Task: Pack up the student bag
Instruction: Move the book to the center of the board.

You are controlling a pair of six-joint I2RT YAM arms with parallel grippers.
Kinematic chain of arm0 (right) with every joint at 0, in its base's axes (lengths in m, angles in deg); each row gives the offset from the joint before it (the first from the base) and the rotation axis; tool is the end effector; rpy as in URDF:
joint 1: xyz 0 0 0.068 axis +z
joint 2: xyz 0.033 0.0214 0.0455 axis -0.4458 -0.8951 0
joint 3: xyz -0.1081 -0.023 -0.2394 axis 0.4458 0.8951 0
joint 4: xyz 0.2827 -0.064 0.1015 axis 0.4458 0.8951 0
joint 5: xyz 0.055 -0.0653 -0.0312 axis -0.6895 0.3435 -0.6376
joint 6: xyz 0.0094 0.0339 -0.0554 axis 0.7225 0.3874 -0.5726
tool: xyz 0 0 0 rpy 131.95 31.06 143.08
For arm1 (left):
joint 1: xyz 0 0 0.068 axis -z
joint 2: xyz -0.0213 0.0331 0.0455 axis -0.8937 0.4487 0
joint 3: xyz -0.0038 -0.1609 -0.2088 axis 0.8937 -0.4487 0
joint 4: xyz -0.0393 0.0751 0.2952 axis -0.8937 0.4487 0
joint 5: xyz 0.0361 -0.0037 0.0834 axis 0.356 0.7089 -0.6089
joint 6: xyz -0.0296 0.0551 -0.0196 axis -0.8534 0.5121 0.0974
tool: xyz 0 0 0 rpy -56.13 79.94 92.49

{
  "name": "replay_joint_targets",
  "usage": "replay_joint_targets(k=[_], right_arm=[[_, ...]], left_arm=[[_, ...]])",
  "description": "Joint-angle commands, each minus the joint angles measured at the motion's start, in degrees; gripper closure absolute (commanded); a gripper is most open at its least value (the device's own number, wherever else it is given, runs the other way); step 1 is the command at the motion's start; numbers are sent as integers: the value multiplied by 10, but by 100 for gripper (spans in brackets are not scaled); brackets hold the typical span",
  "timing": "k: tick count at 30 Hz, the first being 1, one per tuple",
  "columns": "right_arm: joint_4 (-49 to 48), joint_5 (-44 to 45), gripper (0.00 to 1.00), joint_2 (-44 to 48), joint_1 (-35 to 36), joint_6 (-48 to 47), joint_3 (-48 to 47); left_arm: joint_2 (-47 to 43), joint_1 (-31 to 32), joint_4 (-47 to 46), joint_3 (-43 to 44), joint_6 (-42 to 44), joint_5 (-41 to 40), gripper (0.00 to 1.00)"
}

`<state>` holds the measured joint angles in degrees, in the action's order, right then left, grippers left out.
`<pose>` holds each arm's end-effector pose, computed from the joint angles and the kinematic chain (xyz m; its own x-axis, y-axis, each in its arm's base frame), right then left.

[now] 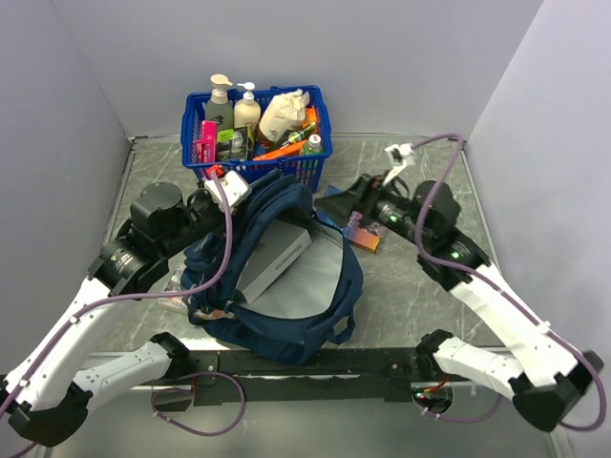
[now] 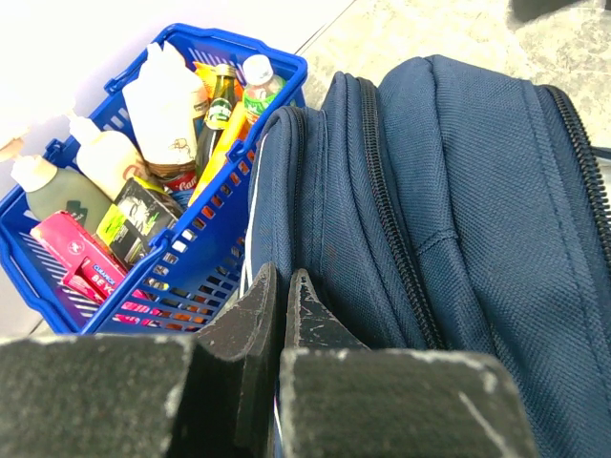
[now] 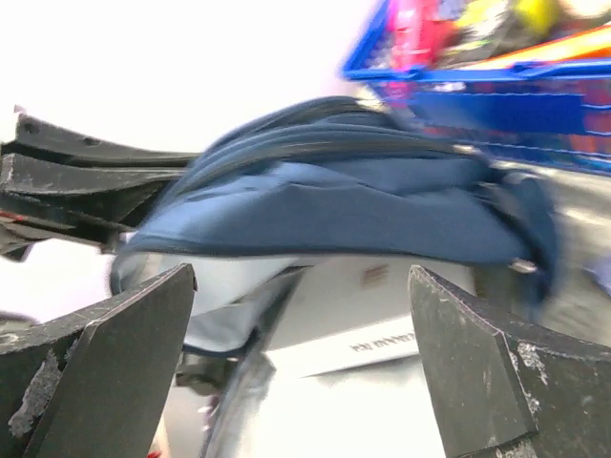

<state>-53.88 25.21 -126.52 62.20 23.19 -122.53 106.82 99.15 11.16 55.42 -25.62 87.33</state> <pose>0.2272 0.1816 0.4061 -0.4636 0.3472 -0.8152 -0.6438 0.5001 0.5791 0.1983 -0.1479 0.4369 0.0675 0.3369 -0.9391 0.6564 0.6939 0.2961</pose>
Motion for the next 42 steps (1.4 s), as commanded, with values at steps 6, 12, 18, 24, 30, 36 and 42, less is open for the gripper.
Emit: replay_joint_targets(k=[6,12,18,24,30,36,42], right_arm=[[232,123,7,25,-24,-57,30],[241,183,9,99,-26,-27,116],[252,214,8,152,-40,-4,118],[262,176,9,104,-47,6,127],[241,117,11,88,-69,13,161],[125,-9,18,48,-58,46,232],[-3,-26,20,-80,42,19,193]], left_arm=[[2,-16,-38,61,-2,-51,99],[-9,-20,-91,80,53,-145,99],[-26,-28,-214,131,198,-222,99],[-48,-35,-323,124,326,-299,99],[-57,-39,-398,140,365,-371,99],[-55,-42,-462,137,428,-397,99],[-83,-51,-429,97,401,-403,99]])
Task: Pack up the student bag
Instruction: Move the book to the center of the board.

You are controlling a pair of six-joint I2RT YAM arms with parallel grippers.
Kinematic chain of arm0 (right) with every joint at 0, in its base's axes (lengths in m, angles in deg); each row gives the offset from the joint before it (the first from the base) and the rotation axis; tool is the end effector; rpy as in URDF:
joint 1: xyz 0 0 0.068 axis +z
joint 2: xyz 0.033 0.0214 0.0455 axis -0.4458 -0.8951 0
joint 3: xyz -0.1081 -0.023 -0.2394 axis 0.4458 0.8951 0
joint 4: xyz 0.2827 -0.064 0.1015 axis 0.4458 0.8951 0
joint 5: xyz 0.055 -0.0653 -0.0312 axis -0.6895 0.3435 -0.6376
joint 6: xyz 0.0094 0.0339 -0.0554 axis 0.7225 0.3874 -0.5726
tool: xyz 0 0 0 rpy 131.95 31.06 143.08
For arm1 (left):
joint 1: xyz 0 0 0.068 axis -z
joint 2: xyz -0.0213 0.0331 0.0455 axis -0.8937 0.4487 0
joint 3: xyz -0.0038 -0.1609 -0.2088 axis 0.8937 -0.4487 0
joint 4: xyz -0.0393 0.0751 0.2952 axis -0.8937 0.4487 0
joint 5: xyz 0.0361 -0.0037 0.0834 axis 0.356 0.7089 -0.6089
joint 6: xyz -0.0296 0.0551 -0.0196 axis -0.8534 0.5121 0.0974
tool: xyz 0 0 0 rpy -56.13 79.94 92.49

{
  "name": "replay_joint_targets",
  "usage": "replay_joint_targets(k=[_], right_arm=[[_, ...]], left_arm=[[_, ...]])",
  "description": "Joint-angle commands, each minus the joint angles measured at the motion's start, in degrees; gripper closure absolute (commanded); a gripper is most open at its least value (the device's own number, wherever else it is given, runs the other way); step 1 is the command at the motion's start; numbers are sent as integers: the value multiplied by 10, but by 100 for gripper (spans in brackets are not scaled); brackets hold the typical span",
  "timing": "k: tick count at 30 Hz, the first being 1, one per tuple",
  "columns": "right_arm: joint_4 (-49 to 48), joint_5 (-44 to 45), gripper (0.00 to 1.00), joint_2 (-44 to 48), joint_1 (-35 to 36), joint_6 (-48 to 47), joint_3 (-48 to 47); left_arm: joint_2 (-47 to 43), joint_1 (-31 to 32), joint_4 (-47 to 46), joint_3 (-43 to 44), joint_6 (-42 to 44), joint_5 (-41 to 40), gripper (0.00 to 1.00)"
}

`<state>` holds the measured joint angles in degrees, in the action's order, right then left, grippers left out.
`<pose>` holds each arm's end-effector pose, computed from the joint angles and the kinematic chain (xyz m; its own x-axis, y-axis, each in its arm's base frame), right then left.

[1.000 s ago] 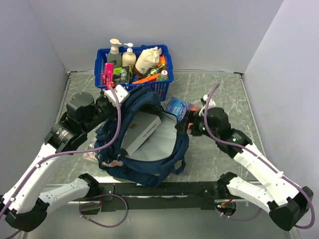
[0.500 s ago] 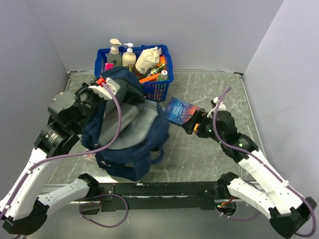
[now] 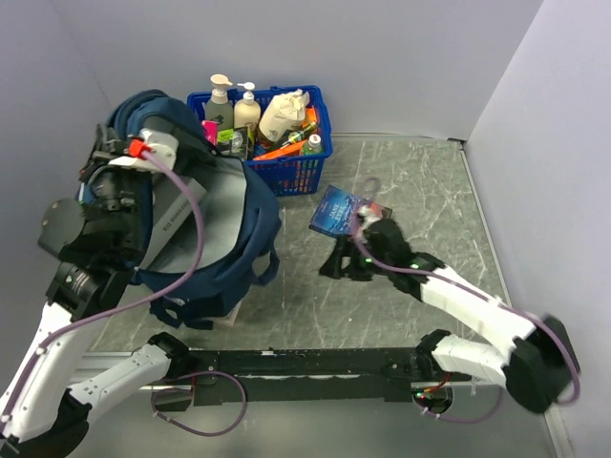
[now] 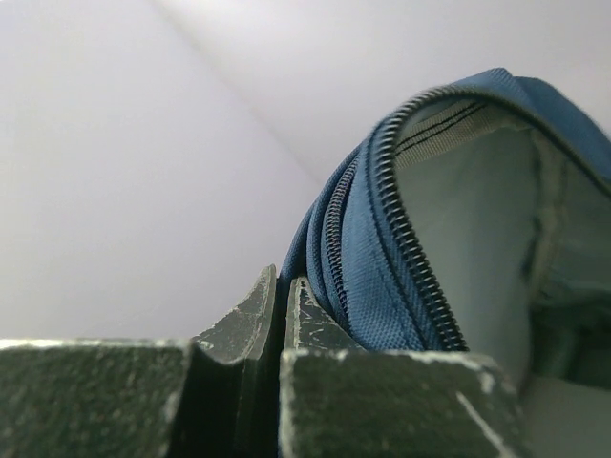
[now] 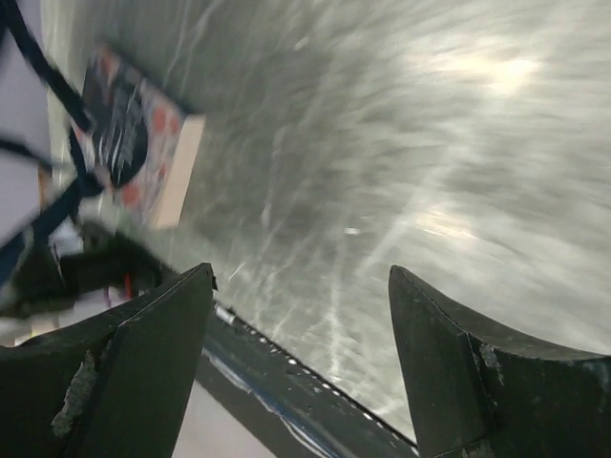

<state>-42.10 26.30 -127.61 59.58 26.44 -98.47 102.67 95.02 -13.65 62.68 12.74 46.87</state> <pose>0.2243 0.1627 0.2045 -0.8377 0.1693 -0.5193 -0.2354 0.7461 0.6229 0.1688 -0.0685 0.5467 0.1850 0.6790 -0.7104 -0.3272 0.7242 0.6070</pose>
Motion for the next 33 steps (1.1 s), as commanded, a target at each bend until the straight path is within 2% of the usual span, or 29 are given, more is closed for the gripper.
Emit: replay_joint_targets(k=[1,8,15,20,22,25,26,33], right_arm=[[-131,-35,20,-115,85,-20,-61],[-221,-23,21,-296,162,-82,-178],[-176,14,21,-438,228,-147,-297],[-190,35,25,-438,274,-206,-285],[-248,53,24,-418,303,-257,-251],[-294,114,15,-403,347,-333,-202],[-295,125,12,-406,354,-344,-206],[-284,154,10,-457,385,-429,-255]], left_arm=[[-45,-12,-180,19,15,1,99],[-47,-19,-183,32,26,-11,99],[-65,-19,-142,31,0,-14,99],[-72,-21,-140,18,-5,-14,99],[-74,-20,-139,16,-7,-14,99],[-74,-21,-132,10,-14,-15,99],[-76,-21,-129,7,-17,-15,99],[-75,-24,-120,11,-22,-18,99]])
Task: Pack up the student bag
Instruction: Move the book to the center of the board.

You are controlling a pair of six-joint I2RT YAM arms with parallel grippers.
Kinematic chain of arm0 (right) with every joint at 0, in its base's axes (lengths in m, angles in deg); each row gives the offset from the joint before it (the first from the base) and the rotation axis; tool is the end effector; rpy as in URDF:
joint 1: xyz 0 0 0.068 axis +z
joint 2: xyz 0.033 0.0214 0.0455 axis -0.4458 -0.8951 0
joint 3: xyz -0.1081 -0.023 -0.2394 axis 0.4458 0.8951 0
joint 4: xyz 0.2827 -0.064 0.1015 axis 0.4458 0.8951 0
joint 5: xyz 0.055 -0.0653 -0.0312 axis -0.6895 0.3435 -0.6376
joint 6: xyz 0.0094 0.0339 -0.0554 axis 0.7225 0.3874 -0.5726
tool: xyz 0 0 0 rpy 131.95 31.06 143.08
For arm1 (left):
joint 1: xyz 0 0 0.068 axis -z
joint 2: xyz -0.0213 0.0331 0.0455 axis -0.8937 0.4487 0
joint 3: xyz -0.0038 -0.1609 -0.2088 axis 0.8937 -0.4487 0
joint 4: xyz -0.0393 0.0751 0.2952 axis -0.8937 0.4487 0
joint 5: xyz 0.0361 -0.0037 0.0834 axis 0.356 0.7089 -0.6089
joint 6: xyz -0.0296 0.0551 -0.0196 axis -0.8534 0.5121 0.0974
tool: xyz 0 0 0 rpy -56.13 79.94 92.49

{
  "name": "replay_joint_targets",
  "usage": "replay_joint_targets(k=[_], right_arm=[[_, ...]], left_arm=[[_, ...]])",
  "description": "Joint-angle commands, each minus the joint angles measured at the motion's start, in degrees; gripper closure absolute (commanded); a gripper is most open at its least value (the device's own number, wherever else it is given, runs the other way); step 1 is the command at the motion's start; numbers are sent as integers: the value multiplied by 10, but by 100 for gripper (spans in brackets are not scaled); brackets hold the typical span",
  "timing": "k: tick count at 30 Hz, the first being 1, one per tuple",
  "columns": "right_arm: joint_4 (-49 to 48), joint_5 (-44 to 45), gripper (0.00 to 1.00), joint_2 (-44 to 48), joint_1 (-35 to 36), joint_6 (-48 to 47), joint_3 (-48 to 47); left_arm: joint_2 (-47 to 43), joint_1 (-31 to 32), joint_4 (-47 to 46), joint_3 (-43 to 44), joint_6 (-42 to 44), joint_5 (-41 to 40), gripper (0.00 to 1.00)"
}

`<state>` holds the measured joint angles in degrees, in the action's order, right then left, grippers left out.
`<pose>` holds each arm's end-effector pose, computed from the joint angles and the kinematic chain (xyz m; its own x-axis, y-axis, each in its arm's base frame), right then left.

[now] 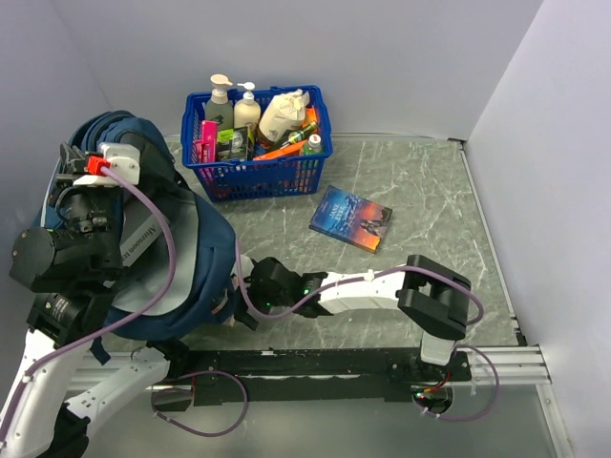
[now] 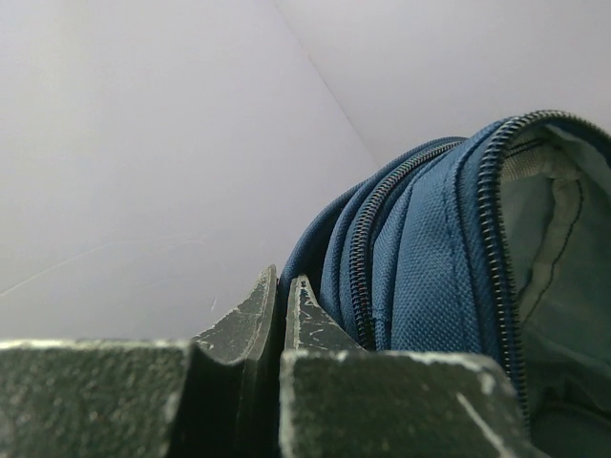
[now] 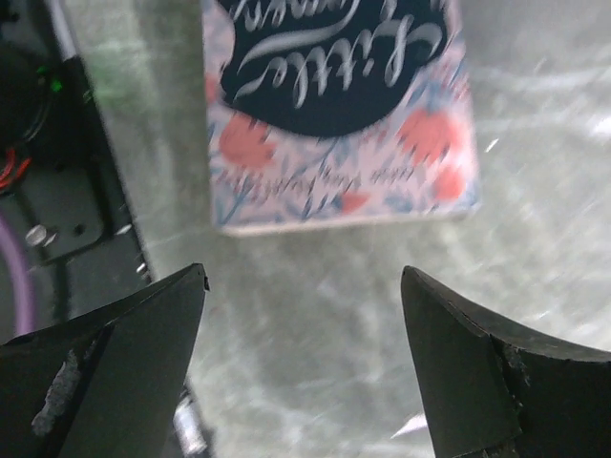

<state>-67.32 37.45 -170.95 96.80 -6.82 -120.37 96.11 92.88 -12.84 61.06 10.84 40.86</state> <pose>0.1409 0.4057 0.1409 -0.2735 -0.4946 -0.8250 -0.9398 0.3202 0.1196 0.1344 -0.0364 0.5503 0.1408 0.6167 -0.7745 -0.4377 0.7405 0.5100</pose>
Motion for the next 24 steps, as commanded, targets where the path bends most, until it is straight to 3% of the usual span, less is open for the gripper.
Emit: replay_joint_targets(k=[1,6,24], right_arm=[[-34,43,10,-29,21,-111,-42],[-25,76,9,-75,39,-151,-80],[20,28,10,-133,55,-148,-157]], left_arm=[[-9,-4,-126,26,-5,41,99],[-11,-4,-112,18,-15,43,99],[-12,-7,-113,0,-17,50,99]])
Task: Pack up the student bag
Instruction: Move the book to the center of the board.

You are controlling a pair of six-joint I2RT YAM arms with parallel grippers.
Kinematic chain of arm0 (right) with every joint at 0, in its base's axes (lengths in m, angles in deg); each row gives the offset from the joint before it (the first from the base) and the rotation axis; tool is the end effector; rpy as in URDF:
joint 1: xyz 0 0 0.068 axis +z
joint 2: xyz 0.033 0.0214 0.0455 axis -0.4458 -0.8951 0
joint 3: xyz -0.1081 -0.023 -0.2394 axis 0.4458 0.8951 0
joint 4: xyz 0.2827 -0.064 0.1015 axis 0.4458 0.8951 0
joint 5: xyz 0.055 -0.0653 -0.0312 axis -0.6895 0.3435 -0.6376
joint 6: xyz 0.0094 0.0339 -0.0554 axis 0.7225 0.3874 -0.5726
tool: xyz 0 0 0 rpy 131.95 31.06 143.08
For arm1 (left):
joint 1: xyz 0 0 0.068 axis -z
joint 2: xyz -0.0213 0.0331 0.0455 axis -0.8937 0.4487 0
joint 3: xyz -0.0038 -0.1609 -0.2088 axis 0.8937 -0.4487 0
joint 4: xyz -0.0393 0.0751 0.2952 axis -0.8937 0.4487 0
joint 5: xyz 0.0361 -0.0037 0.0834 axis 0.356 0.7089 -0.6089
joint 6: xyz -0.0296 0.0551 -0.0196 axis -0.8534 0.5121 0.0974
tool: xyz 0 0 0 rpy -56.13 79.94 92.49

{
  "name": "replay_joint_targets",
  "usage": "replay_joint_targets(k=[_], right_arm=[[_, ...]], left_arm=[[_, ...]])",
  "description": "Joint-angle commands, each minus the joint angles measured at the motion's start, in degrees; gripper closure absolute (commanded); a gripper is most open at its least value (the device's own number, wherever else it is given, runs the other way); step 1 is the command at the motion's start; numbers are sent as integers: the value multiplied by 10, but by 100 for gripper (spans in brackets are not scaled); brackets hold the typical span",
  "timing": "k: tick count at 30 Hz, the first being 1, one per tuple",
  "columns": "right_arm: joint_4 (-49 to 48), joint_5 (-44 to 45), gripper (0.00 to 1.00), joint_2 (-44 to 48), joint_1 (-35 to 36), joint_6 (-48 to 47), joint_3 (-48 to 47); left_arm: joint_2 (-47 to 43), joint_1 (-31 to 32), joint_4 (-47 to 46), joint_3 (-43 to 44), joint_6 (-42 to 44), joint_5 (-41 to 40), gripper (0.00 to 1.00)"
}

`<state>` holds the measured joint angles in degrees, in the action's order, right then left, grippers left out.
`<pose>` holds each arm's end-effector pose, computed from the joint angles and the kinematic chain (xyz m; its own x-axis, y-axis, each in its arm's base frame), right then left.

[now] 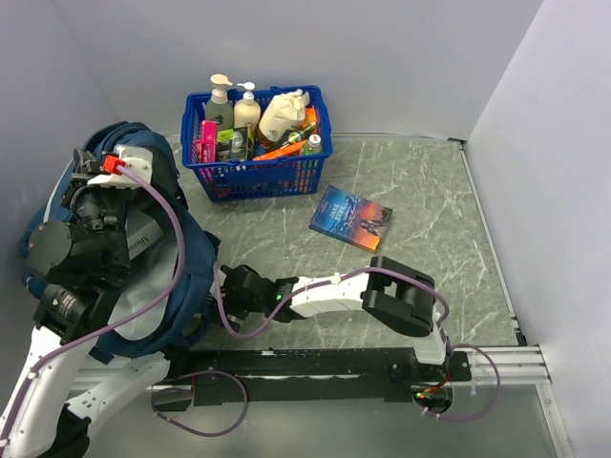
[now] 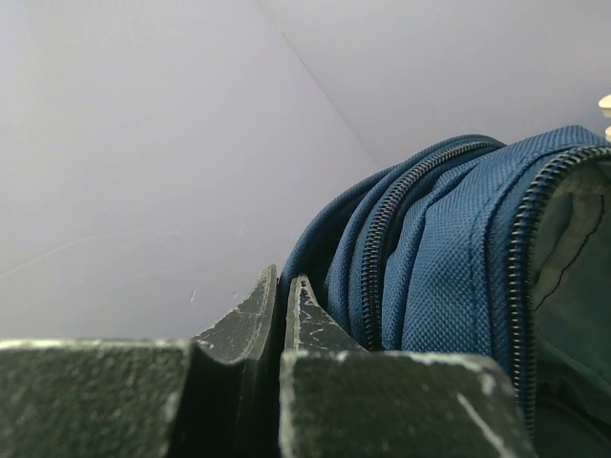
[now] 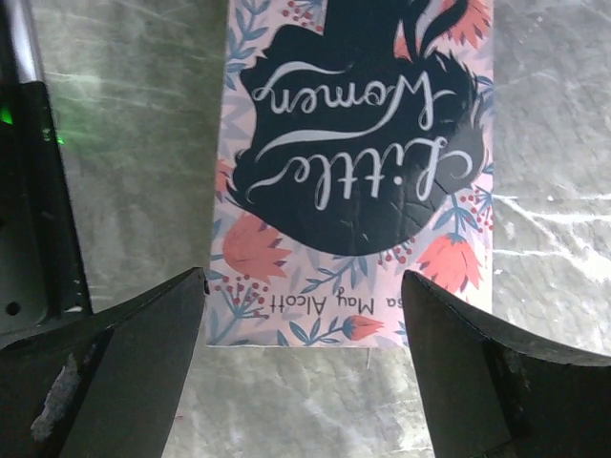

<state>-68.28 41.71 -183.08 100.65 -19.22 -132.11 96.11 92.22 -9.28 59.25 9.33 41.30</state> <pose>0.1310 0.4625 0.1245 -0.0276 -0.5545 -0.8317 -0.9742 0.2013 -0.1019 0.1449 -0.0408 0.5344 0.0871 0.6355 -0.7672 -0.3953 0.7289 0.5589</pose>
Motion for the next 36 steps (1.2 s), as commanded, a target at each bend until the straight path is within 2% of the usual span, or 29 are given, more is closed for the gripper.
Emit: replay_joint_targets(k=[1,7,14,17,19,22,26,27,29,30,31,32,36], right_arm=[[36,-19,10,-23,17,-22,-45],[58,-64,10,-56,7,9,-62],[83,-22,11,-82,8,1,-78],[94,29,21,-98,2,7,-94],[94,41,33,-98,-10,21,-90],[106,88,39,-98,-27,42,-72],[98,101,48,-84,-42,71,-25],[98,106,58,-80,-45,71,-2],[108,111,70,-66,-58,116,19],[112,116,86,-57,-65,129,46],[111,120,95,-37,-77,142,62],[114,130,100,-25,-84,171,98],[128,156,100,48,-114,232,177]], left_arm=[[-12,-1,-148,18,-1,46,99],[-16,-1,-155,13,3,50,99],[-16,-1,-153,7,-1,53,99],[-18,-1,-146,7,-8,55,99],[-18,-1,-141,8,-11,57,99],[-19,-1,-136,11,-16,62,99],[-15,-1,-127,21,-24,67,99],[-14,-1,-126,20,-23,68,99],[-13,-1,-122,19,-27,69,99],[-12,-1,-118,19,-32,70,99],[-12,-1,-113,19,-35,71,99],[-9,-1,-110,19,-39,72,99],[-6,-1,-97,9,-64,81,99]])
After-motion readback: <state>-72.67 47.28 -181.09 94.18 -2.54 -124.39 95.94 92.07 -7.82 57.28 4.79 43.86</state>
